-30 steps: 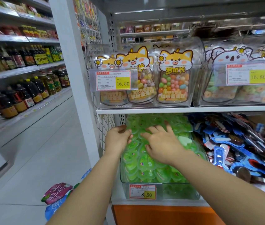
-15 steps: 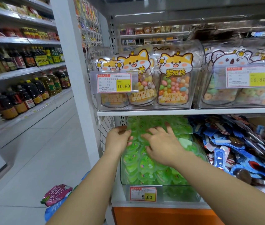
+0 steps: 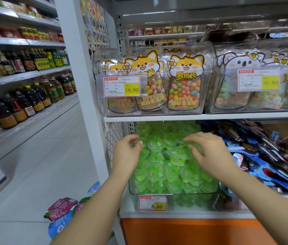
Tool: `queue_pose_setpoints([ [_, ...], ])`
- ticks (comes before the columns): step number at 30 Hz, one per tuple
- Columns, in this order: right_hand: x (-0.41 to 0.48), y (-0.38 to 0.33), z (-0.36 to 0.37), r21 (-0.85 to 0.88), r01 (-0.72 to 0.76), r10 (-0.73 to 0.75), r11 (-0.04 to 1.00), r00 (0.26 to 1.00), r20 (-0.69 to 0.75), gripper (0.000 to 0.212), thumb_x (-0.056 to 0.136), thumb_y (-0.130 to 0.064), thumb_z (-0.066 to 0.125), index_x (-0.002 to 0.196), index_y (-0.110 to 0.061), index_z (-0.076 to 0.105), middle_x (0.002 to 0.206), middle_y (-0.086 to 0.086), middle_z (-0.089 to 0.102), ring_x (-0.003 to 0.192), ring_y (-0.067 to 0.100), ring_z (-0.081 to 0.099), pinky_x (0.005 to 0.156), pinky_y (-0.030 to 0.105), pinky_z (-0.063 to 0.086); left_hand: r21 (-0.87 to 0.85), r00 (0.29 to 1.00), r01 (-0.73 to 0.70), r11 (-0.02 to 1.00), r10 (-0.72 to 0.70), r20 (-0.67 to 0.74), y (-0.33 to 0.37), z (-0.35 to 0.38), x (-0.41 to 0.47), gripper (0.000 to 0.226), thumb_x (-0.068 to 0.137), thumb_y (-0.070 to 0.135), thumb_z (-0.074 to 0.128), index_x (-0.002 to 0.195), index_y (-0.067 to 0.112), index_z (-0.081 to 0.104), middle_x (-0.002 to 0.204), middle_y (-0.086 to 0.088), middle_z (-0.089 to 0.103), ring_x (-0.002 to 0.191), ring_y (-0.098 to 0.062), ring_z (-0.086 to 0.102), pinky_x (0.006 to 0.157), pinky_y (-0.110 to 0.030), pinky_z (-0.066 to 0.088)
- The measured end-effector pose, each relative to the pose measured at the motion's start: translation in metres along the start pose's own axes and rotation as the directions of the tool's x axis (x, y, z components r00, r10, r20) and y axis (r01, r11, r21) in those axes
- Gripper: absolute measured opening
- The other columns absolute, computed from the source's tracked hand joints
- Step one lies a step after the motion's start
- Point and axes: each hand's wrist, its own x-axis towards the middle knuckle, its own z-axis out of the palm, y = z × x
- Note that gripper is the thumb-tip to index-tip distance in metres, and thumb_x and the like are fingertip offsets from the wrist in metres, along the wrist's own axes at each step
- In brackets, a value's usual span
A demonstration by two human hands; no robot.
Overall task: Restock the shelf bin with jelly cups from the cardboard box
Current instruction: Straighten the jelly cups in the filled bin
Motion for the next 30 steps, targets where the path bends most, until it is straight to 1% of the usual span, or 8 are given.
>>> queue_pose_setpoints([
  [3,-0.010,0.030,-0.011,0.068,-0.151,0.143,0.986,0.984,0.105,0.036,0.084,-0.005,0.061,0.118,-0.018,0.064,0.114,0.002,0.062,0.109,0.024,0.055,0.088,0.028,0.039,0.118,0.987,-0.149,0.982,0.140,0.075,0.009,0.006,-0.015,0.022,0.089,0.013,0.062,0.109,0.018,0.066,0.106,0.005,0.065,0.075,-0.004,0.060,0.071,-0.010,0.045],
  [6,-0.016,0.045,-0.011,0.080,-0.146,0.122,0.986,0.960,0.251,0.050,0.083,-0.007,0.063,0.130,-0.022,0.054,0.126,0.002,0.054,0.118,0.020,0.049,0.094,0.023,0.036,0.214,0.948,-0.283,0.935,0.238,0.212,0.020,0.019,-0.025,0.023,0.089,0.014,0.062,0.110,0.020,0.067,0.105,0.005,0.064,0.080,-0.009,0.059,0.078,-0.018,0.045],
  [9,-0.017,0.044,-0.006,0.081,-0.115,0.086,0.990,0.950,0.299,0.056,0.081,-0.017,0.066,0.134,-0.025,0.049,0.132,0.000,0.050,0.123,0.019,0.047,0.106,0.032,0.035,0.269,0.894,-0.402,0.875,0.311,0.323,0.030,0.029,-0.035,0.024,0.090,0.018,0.061,0.112,0.023,0.067,0.109,0.007,0.062,0.088,-0.007,0.057,0.080,-0.019,0.043],
  [14,-0.016,0.035,0.001,0.038,-0.179,0.166,0.983,0.960,0.227,0.054,0.081,-0.036,0.068,0.132,-0.027,0.051,0.126,-0.002,0.056,0.115,0.019,0.053,0.099,0.035,0.039,0.380,0.865,-0.457,0.804,0.301,0.401,0.036,0.038,-0.042,0.029,0.092,0.038,0.055,0.120,0.032,0.061,0.121,0.013,0.054,0.112,-0.007,0.051,0.095,-0.028,0.043],
  [17,-0.017,0.033,0.004,0.064,-0.204,0.190,0.977,0.964,0.185,0.049,0.081,-0.034,0.068,0.127,-0.025,0.054,0.121,-0.002,0.061,0.109,0.019,0.056,0.096,0.034,0.041,0.413,0.862,-0.463,0.785,0.290,0.415,0.035,0.038,-0.042,0.031,0.090,0.045,0.055,0.118,0.032,0.062,0.120,0.014,0.053,0.110,-0.006,0.051,0.094,-0.026,0.043],
  [20,-0.021,0.034,0.004,0.138,-0.229,0.213,0.964,0.969,0.123,0.044,0.080,-0.025,0.070,0.122,-0.022,0.059,0.117,-0.001,0.063,0.104,0.018,0.057,0.088,0.021,0.039,0.402,0.860,-0.472,0.785,0.307,0.408,0.033,0.038,-0.043,0.030,0.090,0.043,0.056,0.117,0.031,0.063,0.119,0.014,0.054,0.108,-0.005,0.053,0.094,-0.024,0.042],
  [25,-0.025,0.024,-0.015,0.288,-0.240,0.280,0.927,0.954,-0.104,0.036,0.084,-0.020,0.063,0.120,-0.019,0.058,0.110,-0.006,0.057,0.093,0.005,0.049,0.074,0.014,0.033,0.326,0.827,-0.540,0.776,0.416,0.379,0.035,0.033,-0.048,0.031,0.090,0.039,0.057,0.120,0.031,0.060,0.118,0.016,0.054,0.106,-0.002,0.052,0.094,-0.023,0.043],
  [30,-0.023,-0.014,-0.023,0.456,-0.198,0.206,0.868,0.978,0.034,0.019,0.086,-0.024,0.062,0.105,-0.027,0.062,0.093,-0.009,0.064,0.073,0.001,0.054,0.066,0.010,0.041,0.166,0.754,-0.627,0.761,0.540,0.373,0.041,0.035,-0.058,0.038,0.086,0.034,0.064,0.122,0.031,0.053,0.117,0.020,0.045,0.097,0.003,0.051,0.085,-0.018,0.045],
])
